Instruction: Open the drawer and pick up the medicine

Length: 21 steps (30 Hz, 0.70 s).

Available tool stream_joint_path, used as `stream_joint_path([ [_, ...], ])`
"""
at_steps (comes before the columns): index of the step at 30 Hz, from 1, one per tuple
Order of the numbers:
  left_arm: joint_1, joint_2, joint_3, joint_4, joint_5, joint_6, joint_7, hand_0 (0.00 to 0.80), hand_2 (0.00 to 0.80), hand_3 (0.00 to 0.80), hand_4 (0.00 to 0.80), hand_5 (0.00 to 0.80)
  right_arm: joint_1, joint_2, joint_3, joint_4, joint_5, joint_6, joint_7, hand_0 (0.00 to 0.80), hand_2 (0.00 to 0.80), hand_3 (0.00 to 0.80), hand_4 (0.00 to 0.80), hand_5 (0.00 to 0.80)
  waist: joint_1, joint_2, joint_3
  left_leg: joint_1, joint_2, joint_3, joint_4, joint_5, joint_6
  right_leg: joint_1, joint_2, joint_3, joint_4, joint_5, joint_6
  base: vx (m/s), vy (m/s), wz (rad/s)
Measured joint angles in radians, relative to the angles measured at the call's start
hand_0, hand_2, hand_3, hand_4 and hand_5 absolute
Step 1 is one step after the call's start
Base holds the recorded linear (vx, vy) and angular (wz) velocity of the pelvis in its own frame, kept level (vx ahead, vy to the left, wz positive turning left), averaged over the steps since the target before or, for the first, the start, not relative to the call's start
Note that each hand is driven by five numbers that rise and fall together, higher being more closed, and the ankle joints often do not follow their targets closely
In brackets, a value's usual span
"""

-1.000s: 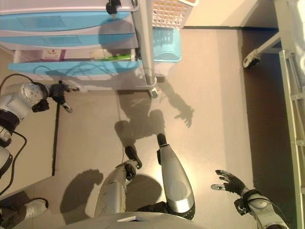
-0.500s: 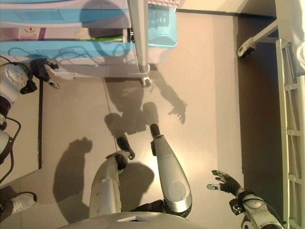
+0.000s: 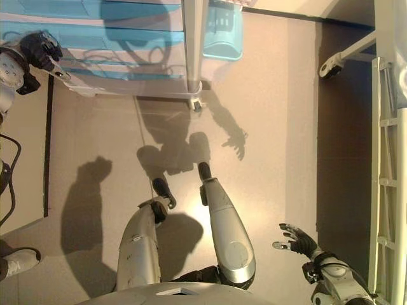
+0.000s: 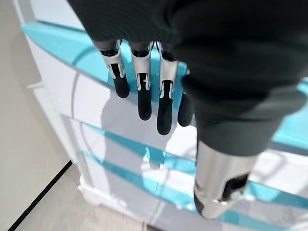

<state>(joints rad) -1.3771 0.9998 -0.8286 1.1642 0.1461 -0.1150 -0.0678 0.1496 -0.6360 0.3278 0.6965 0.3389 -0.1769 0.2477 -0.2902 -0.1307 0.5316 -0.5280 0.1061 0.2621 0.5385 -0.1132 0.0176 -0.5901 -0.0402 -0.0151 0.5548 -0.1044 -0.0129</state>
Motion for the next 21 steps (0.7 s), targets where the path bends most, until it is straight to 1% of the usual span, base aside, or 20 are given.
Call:
stream_joint_path([
  [3, -0.028, 0.010, -0.003, 0.002, 0.001, -0.024, 0.043, 0.000, 0.000, 0.000, 0.000, 0.000, 0.000, 0.003, 0.000, 0.007, 0.007, -0.003, 0.002, 0.000, 0.000, 0.000, 0.000, 0.000, 0.000, -0.007, 0.003, 0.000, 0.000, 0.000, 0.001, 0.000, 0.000, 0.000, 0.000, 0.000, 0.000, 0.000, 0.001, 0.000, 0.000, 0.00],
  [8, -0.029, 0.012, -0.003, 0.015, -0.003, -0.057, 0.097, 0.000, 0.000, 0.000, 0.000, 0.000, 0.000, 0.027, 0.003, 0.033, 0.017, -0.022, 0.003, 0.000, 0.000, 0.000, 0.000, 0.000, 0.009, -0.011, 0.004, -0.002, 0.001, -0.001, 0.006, 0.000, 0.000, 0.000, 0.001, 0.000, -0.004, -0.003, 0.005, 0.001, -0.012, 0.00],
  [11, -0.029, 0.015, -0.002, 0.016, -0.020, -0.073, 0.106, 0.000, 0.000, 0.000, 0.000, 0.000, 0.000, 0.034, 0.004, 0.031, 0.018, -0.035, 0.006, 0.000, 0.000, 0.000, 0.000, 0.000, 0.013, -0.020, 0.003, -0.002, 0.002, -0.003, 0.010, -0.001, 0.001, 0.002, 0.002, 0.000, -0.004, -0.003, 0.005, 0.000, 0.000, 0.00],
  [13, -0.029, 0.017, 0.001, 0.016, -0.057, -0.088, 0.092, 0.000, 0.000, 0.000, 0.000, 0.000, 0.000, 0.036, 0.004, 0.028, 0.018, -0.040, 0.014, 0.000, 0.000, 0.000, 0.000, 0.000, 0.016, -0.028, 0.003, -0.002, 0.002, -0.004, 0.011, -0.001, 0.001, 0.003, 0.002, -0.001, -0.004, -0.003, 0.005, 0.000, 0.000, 0.00],
  [14, -0.029, 0.019, 0.003, 0.014, -0.083, -0.093, 0.068, 0.000, 0.000, 0.000, 0.000, 0.000, 0.000, 0.039, 0.003, 0.028, 0.018, -0.045, 0.018, 0.000, 0.000, 0.000, 0.000, 0.000, 0.018, -0.031, 0.003, -0.002, 0.003, -0.005, 0.011, -0.001, 0.001, 0.004, 0.003, -0.002, -0.005, -0.002, 0.005, 0.000, 0.000, 0.00],
  [16, -0.025, 0.028, 0.012, 0.000, -0.142, -0.107, -0.019, 0.000, 0.000, 0.000, 0.000, 0.000, 0.000, 0.045, 0.003, 0.027, 0.018, -0.049, 0.026, 0.000, 0.000, 0.000, 0.000, 0.000, 0.022, -0.033, 0.002, -0.002, 0.004, -0.006, 0.010, -0.001, 0.001, 0.008, 0.004, -0.004, -0.013, 0.000, 0.005, 0.003, 0.016, 0.00],
  [18, 0.013, 0.057, 0.021, -0.082, -0.236, -0.107, -0.148, 0.000, 0.000, 0.000, 0.000, 0.000, 0.000, 0.054, 0.002, 0.025, 0.018, -0.057, 0.045, 0.000, 0.000, 0.000, 0.000, 0.000, 0.025, -0.033, 0.002, 0.009, 0.000, -0.004, 0.001, -0.001, 0.002, 0.019, 0.002, -0.003, -0.019, 0.004, 0.001, 0.013, 0.076, 0.00],
  [20, 0.109, 0.078, 0.060, -0.199, -0.360, -0.098, -0.302, 0.000, 0.000, 0.000, 0.000, 0.000, 0.002, 0.061, 0.002, 0.000, 0.016, -0.058, 0.061, 0.000, 0.000, 0.000, 0.000, 0.000, 0.030, -0.032, 0.002, 0.048, -0.003, 0.005, -0.021, 0.000, 0.002, 0.053, 0.000, 0.001, -0.036, 0.006, 0.004, 0.021, 0.113, -0.05],
  [21, 0.150, 0.078, 0.067, -0.256, -0.415, -0.080, -0.370, 0.000, 0.000, 0.000, 0.000, 0.000, 0.002, 0.062, 0.002, -0.017, 0.016, -0.059, 0.070, 0.000, 0.000, 0.000, 0.000, 0.000, 0.037, -0.032, 0.003, 0.068, -0.006, 0.008, -0.030, 0.000, 0.002, 0.072, -0.001, 0.002, -0.045, 0.006, 0.004, 0.035, 0.109, -0.07],
])
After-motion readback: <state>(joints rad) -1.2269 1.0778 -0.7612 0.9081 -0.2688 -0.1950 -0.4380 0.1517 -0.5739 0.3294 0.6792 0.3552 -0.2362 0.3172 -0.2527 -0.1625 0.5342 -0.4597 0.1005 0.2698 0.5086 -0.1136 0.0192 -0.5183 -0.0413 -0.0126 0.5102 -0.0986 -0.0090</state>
